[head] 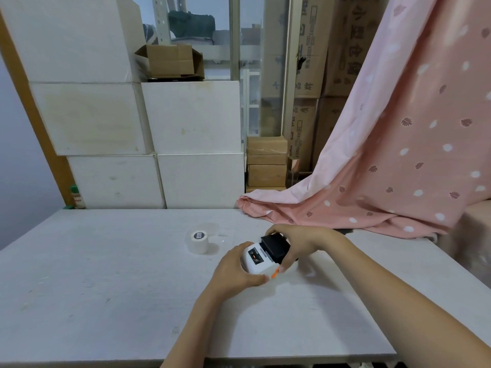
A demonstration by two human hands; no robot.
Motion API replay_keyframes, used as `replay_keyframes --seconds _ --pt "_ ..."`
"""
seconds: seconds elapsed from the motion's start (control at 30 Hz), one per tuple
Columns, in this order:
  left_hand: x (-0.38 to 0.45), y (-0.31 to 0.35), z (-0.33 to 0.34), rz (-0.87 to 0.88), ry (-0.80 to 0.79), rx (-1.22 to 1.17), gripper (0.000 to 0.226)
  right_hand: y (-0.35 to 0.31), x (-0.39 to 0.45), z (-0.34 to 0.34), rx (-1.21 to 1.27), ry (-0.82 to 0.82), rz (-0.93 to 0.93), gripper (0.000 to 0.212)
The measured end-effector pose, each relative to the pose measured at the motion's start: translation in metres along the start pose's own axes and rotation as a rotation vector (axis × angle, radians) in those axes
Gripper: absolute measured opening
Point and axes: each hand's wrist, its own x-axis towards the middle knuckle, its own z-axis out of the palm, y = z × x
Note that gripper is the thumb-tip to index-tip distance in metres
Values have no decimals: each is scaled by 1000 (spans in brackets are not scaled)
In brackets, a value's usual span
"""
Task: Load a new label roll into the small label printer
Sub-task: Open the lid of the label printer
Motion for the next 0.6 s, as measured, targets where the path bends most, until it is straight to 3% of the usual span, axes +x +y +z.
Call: replay_keyframes --seconds 0.2,0.33,0.43,0.6 --pt "1 -6 2 -21 32 -17 66 31 -8 2 493 87 -23 84" --pt "2 -6 3 -22 60 -8 67 52 -20 11 818 241 -3 49" --pt "3 -7 4 -33 79 21 71 55 -24 22 885 363 87 29" --pt "-3 -1 8 -25 88 115 85 43 -9 38 884 528 187 26"
